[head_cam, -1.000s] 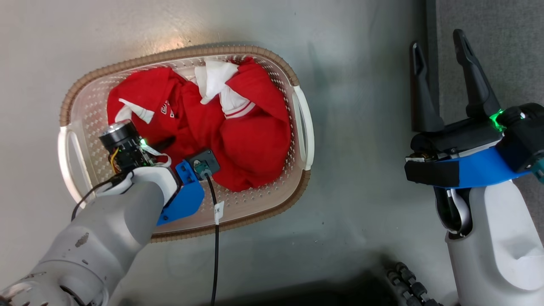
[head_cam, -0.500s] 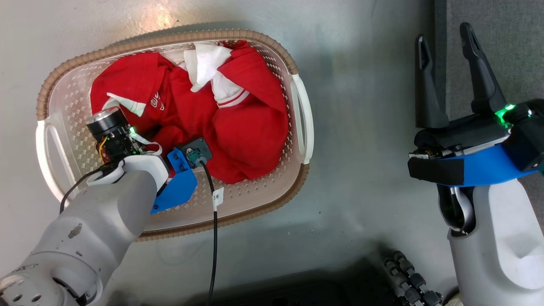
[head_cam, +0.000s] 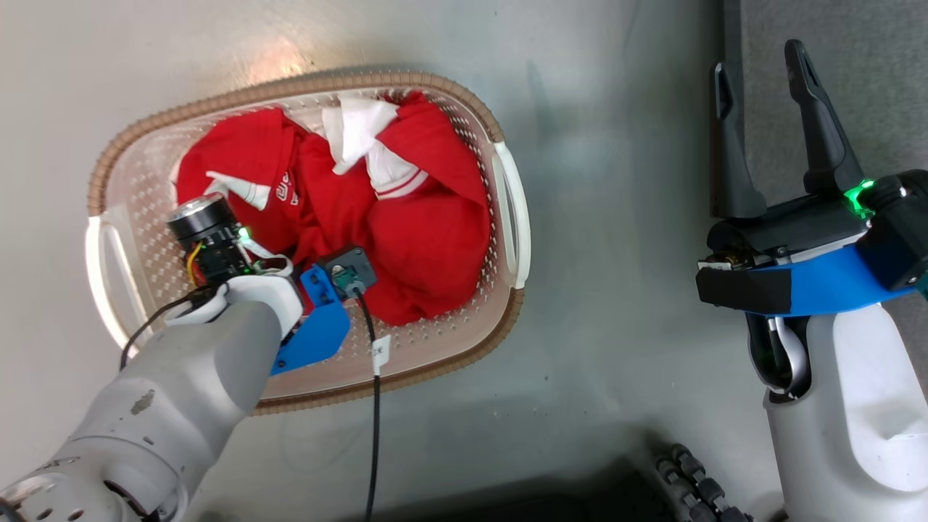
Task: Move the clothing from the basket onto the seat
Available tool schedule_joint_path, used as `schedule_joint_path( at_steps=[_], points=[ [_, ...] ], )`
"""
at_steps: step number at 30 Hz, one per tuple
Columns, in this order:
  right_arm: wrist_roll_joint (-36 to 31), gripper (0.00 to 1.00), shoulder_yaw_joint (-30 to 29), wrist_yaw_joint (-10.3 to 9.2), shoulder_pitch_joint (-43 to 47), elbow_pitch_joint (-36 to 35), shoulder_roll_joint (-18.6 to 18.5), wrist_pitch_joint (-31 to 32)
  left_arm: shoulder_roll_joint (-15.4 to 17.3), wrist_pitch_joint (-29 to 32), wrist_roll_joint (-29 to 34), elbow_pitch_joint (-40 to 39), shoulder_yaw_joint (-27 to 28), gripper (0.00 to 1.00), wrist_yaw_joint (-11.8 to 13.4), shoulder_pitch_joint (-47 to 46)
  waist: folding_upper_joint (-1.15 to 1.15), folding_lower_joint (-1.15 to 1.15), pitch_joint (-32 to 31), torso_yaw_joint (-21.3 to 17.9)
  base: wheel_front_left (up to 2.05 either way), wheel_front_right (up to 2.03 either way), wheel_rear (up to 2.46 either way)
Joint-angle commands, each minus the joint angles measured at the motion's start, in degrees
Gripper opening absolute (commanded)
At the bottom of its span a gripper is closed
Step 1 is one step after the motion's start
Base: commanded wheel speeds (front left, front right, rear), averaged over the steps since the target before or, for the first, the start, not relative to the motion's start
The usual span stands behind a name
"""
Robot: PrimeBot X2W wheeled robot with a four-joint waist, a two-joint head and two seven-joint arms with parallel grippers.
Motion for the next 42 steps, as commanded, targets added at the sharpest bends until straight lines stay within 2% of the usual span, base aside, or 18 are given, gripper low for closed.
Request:
schedule_joint_path(
  at_steps=[1, 11, 29, 37, 42],
  points=[
    [0.11, 1.00, -0.06, 0.03, -0.76, 0.37, 0.01, -0.34, -0.25, -0.42, -0.10, -0.26, -0.18, 0.00, -0.02, 0.14, 0.00, 0.00, -1.39, 0.42, 0.00, 0.00, 0.00],
    [-0.31, 1.00, -0.54, 0.03, 0.87, 1.46, -0.51, -0.34, -2.12, -3.84, -4.64, -1.71, -0.18, 0.00, -0.02, 0.63, 0.00, 0.00, -7.76, 2.71, 0.00, 0.00, 0.00],
    [-0.72, 1.00, -1.03, 0.02, 5.96, 4.33, -2.54, -0.34, -6.44, -14.77, -16.27, -2.22, 0.40, 0.00, -0.03, 4.27, 0.00, 0.00, -23.49, 8.54, 0.00, 0.00, 0.00],
    [-0.84, 1.00, -1.19, 0.03, 9.43, 5.70, -2.67, -0.34, -7.31, -17.13, -20.39, -4.12, 3.91, 0.00, 0.36, 5.99, 0.00, 0.00, -30.86, 10.49, 0.00, 0.00, 0.00],
    [-0.58, 1.00, -1.31, 0.02, 11.71, 6.50, -2.61, -0.34, -6.06, -17.16, -20.84, -10.73, 7.91, 0.00, 2.23, 7.29, 0.00, 0.00, -35.09, 11.52, 0.00, 0.00, 0.00]
  ],
)
